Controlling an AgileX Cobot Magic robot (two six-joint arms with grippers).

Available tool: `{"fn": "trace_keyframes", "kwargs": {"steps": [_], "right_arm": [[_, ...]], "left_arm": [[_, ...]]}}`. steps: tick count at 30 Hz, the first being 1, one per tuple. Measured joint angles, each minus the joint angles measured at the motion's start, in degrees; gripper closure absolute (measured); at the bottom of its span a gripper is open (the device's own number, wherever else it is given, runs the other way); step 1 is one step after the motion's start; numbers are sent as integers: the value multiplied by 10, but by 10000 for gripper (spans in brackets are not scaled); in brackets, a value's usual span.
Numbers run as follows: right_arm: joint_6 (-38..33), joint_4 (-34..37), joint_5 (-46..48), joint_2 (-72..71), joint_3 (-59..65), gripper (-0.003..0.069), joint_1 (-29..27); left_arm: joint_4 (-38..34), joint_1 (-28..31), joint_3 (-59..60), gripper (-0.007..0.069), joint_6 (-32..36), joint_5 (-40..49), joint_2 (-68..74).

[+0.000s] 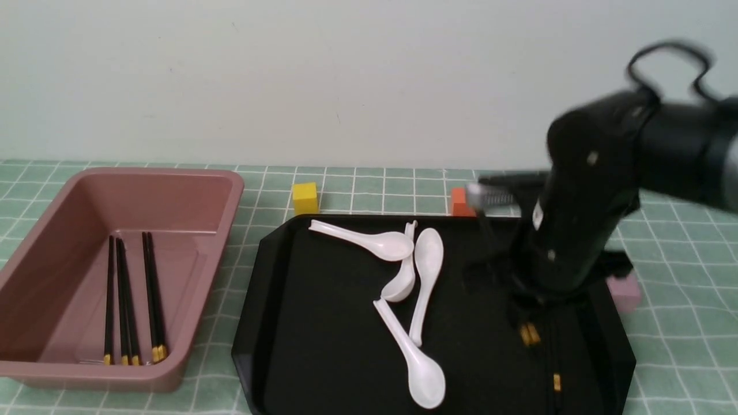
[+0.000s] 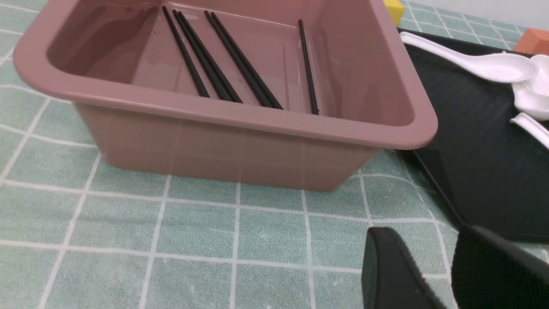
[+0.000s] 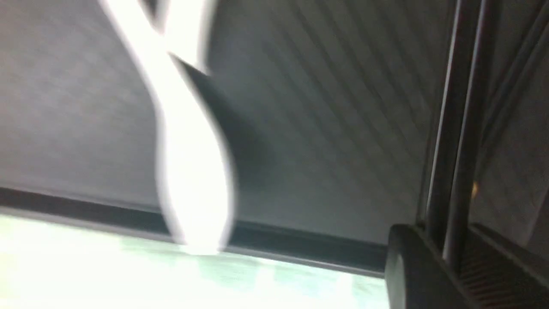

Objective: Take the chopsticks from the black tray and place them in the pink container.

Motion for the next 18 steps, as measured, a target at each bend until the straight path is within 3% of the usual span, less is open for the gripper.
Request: {"fn": "trace_keyframes", "kwargs": {"steps": [3,8,12,18], "right_arm": [[-5,31,-29,-23,-42,517,19],[-87,136,-124,-4,-108,517,76],[-174,251,-159,79,-197,517,129],[-246,350,-178,223,-338,517,173]], "left_arm": [[0,0,0,386,0,0,0],[0,0,0,386,0,0,0],[0,0,0,386,0,0,0],[0,0,0,386,0,0,0]]}}
